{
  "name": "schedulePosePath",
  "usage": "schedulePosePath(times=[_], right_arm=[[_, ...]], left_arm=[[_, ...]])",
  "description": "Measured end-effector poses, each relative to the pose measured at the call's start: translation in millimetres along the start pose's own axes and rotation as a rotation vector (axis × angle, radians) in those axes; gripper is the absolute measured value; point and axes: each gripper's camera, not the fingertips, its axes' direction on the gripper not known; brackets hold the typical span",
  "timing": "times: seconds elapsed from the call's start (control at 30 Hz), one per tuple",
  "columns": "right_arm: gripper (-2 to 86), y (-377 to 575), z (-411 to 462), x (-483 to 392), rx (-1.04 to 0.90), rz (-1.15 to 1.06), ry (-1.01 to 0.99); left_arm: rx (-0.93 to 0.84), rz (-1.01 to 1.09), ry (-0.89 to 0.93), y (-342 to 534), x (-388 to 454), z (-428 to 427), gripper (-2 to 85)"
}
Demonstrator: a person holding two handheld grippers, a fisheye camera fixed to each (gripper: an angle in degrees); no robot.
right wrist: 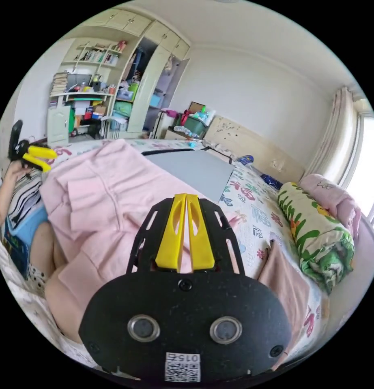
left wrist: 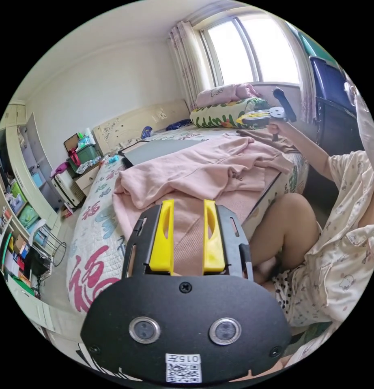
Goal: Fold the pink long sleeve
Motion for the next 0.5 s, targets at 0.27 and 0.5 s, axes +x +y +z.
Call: schedulePosePath(times=[0.27,0.5], right_arm=[[5.2,-57.6,3.7,-90.4,-0.049,-0.337,-0.335],[7.4,-143.7,51.1,-119.9,-0.197,-0.487,-0.335]], left_arm=[[-0.021,0.155,-0.028,-40.8,-26.5,28.5,11.9],[-0.094,0.262,-0.088,-59.7,-39.6,45.2,12.0]])
